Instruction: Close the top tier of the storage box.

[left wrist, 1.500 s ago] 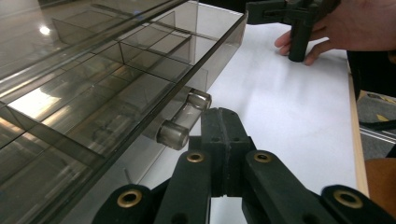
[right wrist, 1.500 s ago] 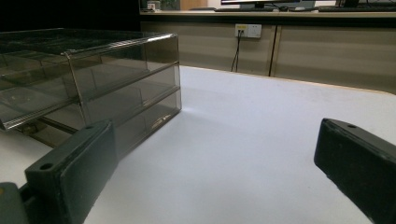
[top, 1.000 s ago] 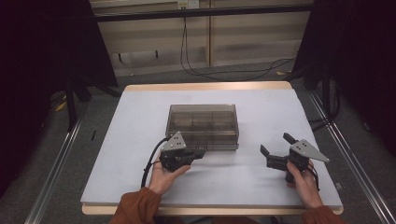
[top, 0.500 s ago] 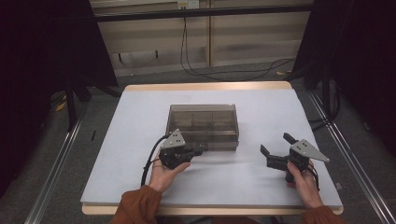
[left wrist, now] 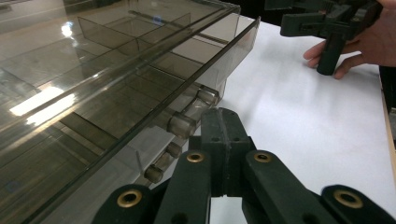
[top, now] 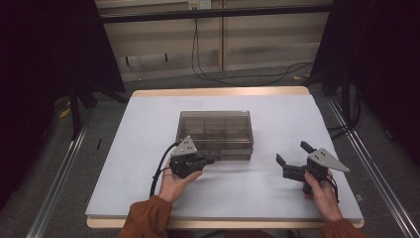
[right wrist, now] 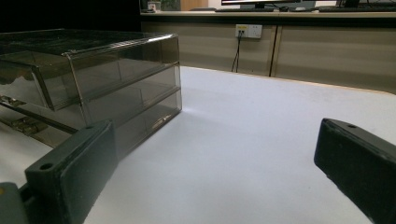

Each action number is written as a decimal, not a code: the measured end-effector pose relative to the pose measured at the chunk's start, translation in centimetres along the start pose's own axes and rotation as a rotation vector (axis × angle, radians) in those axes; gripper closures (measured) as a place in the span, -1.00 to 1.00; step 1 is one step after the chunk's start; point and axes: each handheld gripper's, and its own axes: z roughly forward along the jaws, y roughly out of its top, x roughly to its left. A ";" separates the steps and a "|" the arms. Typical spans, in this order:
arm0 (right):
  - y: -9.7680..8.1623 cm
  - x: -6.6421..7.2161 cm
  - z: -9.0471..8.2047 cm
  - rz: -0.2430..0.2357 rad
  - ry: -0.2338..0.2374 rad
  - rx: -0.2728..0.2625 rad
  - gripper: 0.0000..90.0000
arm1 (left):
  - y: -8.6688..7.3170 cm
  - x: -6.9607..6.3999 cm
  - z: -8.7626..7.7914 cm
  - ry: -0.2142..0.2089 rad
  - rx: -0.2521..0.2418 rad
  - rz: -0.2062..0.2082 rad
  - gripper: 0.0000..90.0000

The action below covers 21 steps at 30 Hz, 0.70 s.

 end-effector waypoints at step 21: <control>-0.1 -0.1 -0.4 0.009 -0.002 -0.037 -1.00 | 0.0 0.7 0.5 0.007 0.002 -0.018 1.00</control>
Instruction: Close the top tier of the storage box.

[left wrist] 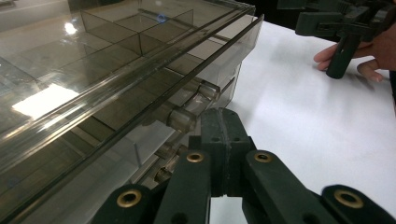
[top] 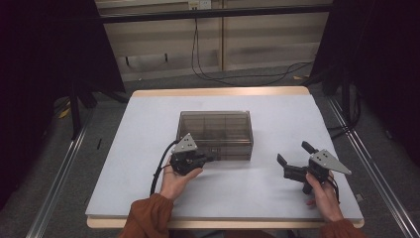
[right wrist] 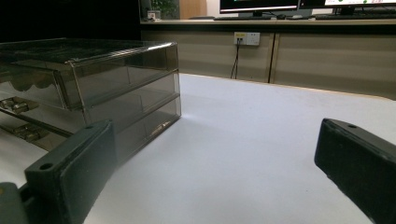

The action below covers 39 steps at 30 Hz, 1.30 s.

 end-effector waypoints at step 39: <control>0.0 0.0 -0.1 -0.005 0.003 -0.008 -1.00 | -0.1 0.9 0.3 0.016 -0.010 -0.021 1.00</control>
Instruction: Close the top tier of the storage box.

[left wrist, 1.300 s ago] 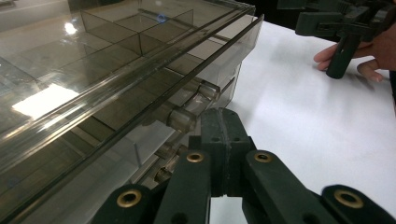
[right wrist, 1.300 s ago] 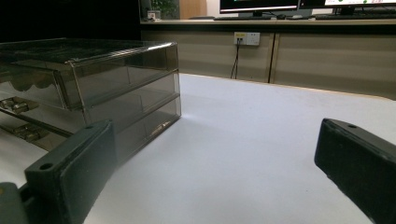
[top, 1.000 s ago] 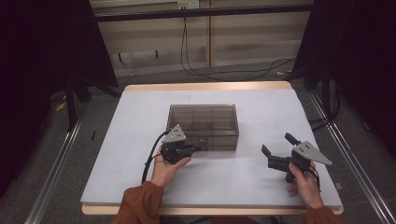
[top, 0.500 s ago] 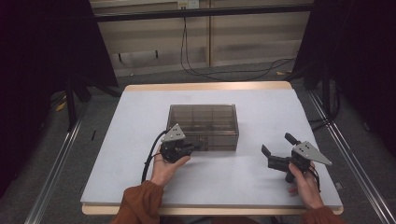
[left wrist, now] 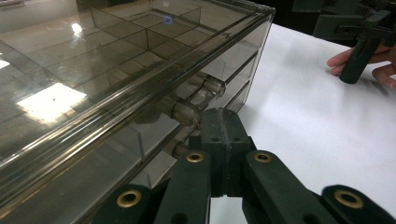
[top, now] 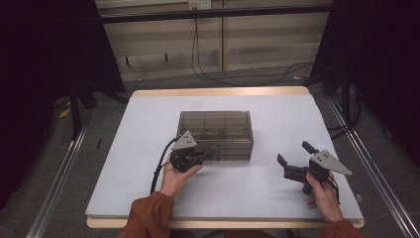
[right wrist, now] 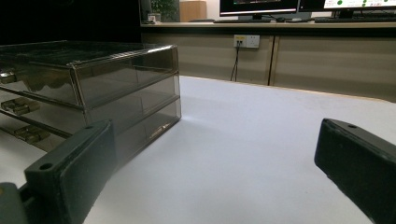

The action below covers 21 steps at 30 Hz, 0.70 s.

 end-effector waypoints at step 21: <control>0.0 0.0 0.0 0.000 0.001 0.005 -1.00 | 0.0 0.0 0.2 -0.014 0.015 -0.009 0.89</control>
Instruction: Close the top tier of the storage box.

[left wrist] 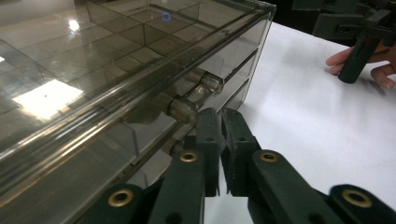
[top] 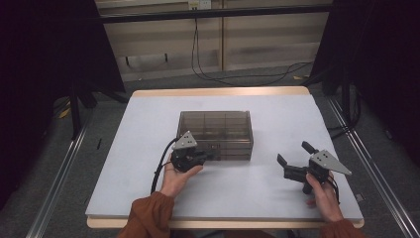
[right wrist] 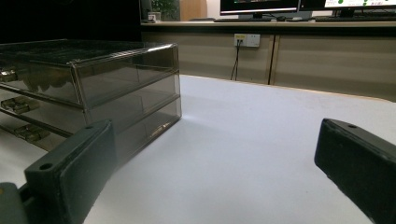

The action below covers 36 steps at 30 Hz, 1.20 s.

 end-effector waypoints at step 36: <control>0.0 0.0 0.0 0.000 -0.003 0.000 -1.00 | -0.9 -1.8 -4.2 0.029 0.096 -0.017 -0.89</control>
